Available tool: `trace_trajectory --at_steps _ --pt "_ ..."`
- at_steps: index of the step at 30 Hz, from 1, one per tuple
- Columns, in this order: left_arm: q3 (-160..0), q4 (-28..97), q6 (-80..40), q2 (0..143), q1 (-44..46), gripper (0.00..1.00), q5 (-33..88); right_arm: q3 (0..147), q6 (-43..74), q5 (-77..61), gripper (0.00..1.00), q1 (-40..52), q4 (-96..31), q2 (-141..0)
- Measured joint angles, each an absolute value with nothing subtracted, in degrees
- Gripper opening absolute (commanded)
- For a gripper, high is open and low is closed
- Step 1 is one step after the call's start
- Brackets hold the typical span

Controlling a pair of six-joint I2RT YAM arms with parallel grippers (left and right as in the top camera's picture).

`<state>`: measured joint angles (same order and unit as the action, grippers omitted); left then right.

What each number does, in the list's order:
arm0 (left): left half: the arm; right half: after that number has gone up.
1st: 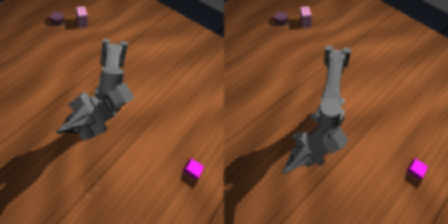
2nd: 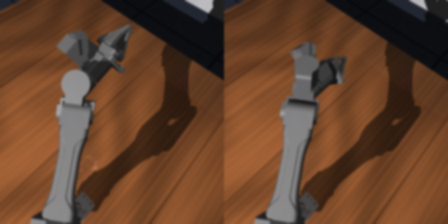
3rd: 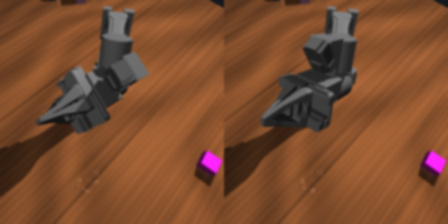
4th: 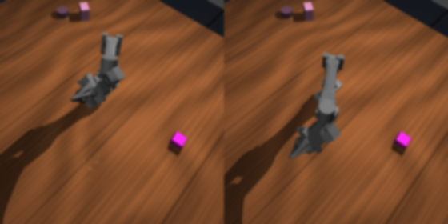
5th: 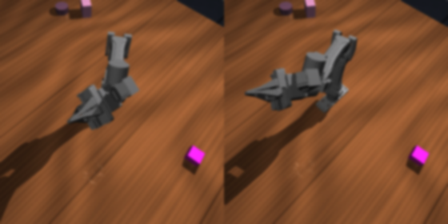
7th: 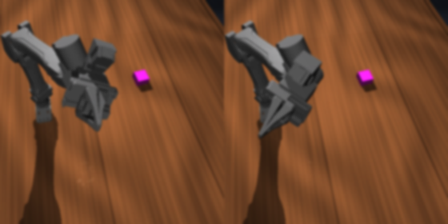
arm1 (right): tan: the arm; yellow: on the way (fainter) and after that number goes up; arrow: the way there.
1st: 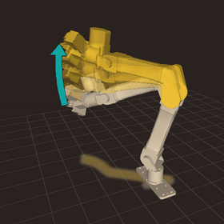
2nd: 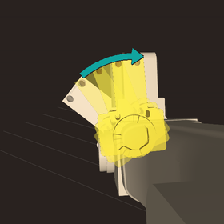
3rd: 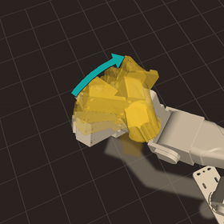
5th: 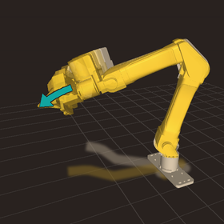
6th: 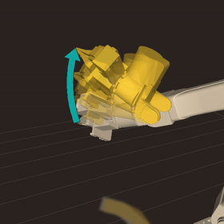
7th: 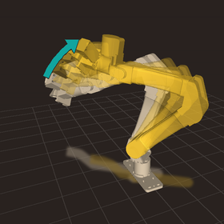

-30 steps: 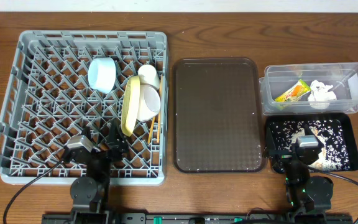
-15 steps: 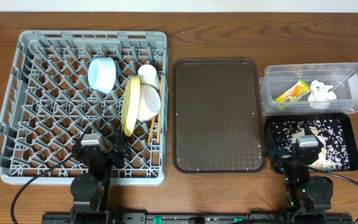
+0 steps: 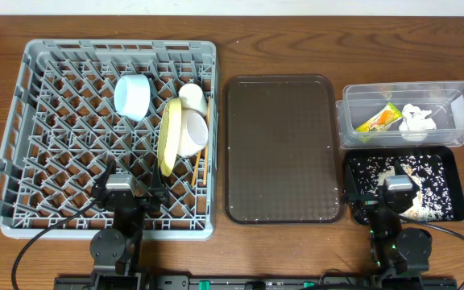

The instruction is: Sort waste into correct bins and load items into the dishwasher rack

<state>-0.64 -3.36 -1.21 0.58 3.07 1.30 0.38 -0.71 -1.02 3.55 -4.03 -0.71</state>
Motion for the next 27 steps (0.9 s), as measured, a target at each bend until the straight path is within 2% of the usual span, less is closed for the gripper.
trace_trajectory --at_steps 27 --pt "-1.0 1.4 -1.2 0.6 3.5 0.93 0.5 0.4 -0.7 -1.0 0.99 3.6 -4.0 -0.7"
